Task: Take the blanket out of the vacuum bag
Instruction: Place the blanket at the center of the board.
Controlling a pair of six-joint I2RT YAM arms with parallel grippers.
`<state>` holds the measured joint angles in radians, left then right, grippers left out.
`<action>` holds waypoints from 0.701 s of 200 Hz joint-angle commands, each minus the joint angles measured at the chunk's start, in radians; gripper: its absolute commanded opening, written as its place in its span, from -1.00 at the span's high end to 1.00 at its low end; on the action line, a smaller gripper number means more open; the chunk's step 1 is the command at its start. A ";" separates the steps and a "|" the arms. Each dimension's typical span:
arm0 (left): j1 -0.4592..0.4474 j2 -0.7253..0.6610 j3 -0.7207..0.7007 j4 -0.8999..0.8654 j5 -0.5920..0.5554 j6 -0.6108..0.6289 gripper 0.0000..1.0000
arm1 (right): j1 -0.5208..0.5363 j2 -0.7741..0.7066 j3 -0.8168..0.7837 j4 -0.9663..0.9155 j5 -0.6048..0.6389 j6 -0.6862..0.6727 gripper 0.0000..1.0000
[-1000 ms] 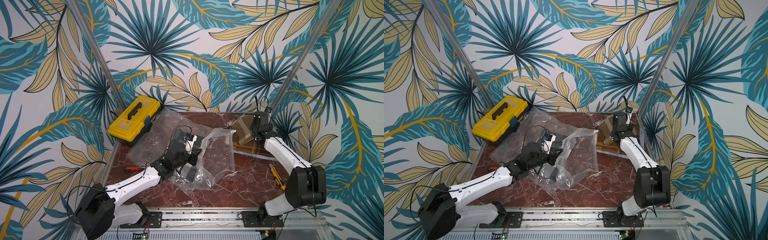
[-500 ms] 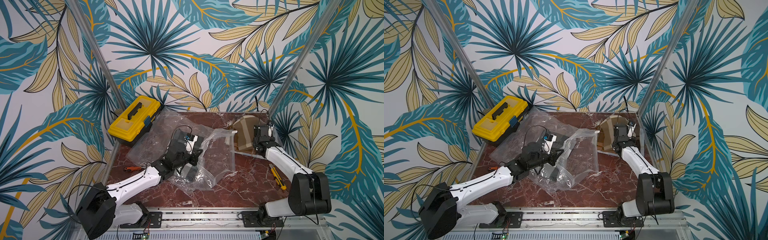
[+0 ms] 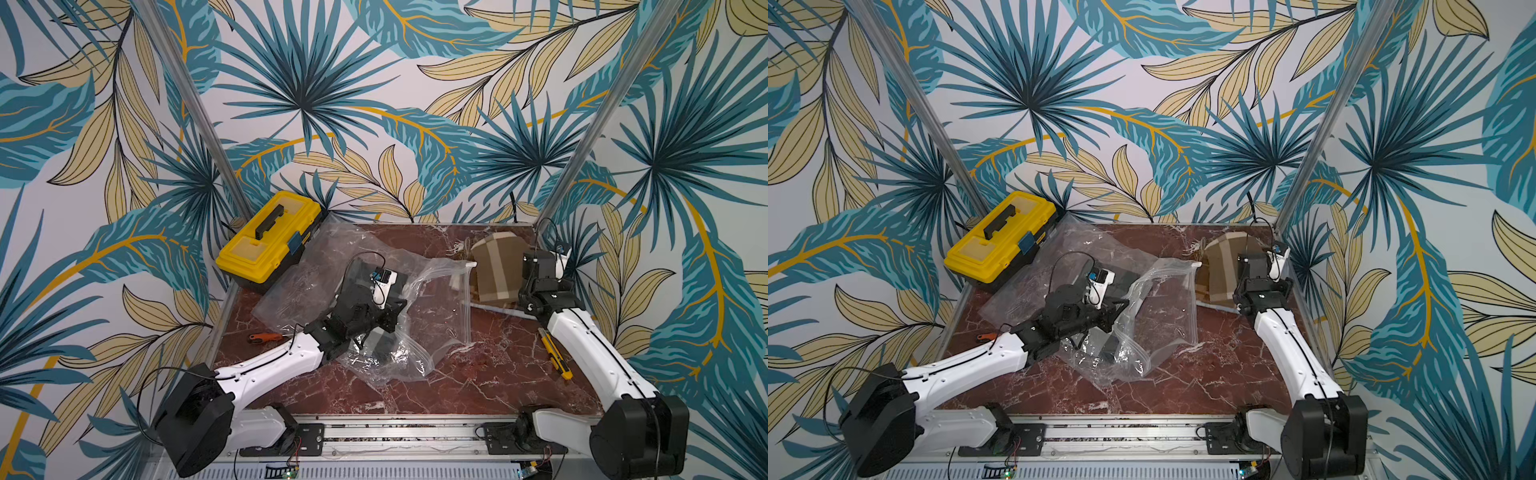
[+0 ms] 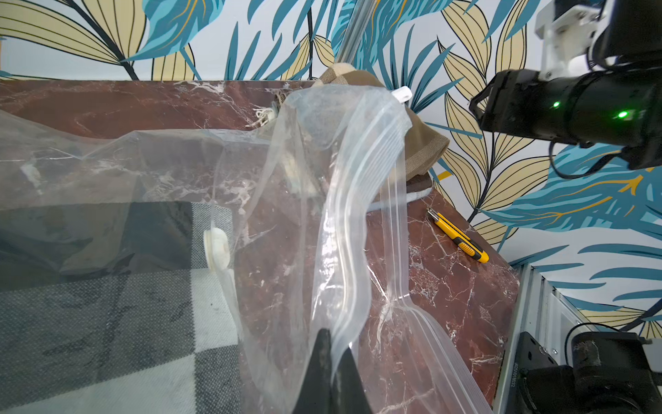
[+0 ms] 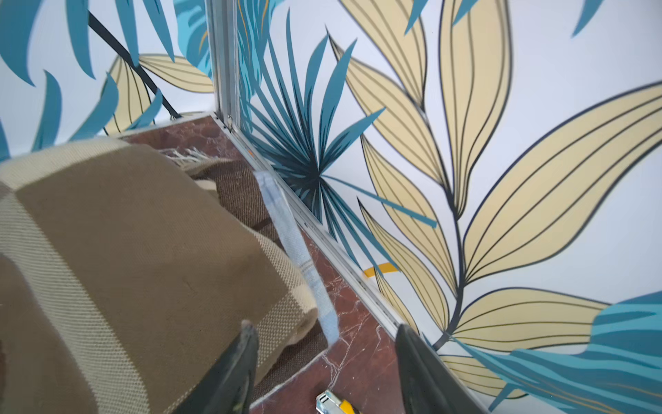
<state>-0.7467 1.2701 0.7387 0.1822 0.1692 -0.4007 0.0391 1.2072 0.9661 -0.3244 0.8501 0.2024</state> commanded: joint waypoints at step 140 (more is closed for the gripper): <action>0.037 -0.033 0.020 -0.174 -0.137 -0.038 1.00 | 0.193 0.450 0.145 -0.124 -0.387 -0.068 -0.40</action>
<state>-0.7189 1.2667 0.7410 0.0856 0.0673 -0.4313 0.2134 1.6070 1.1046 -0.4438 0.3874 0.1356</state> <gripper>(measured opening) 0.043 0.701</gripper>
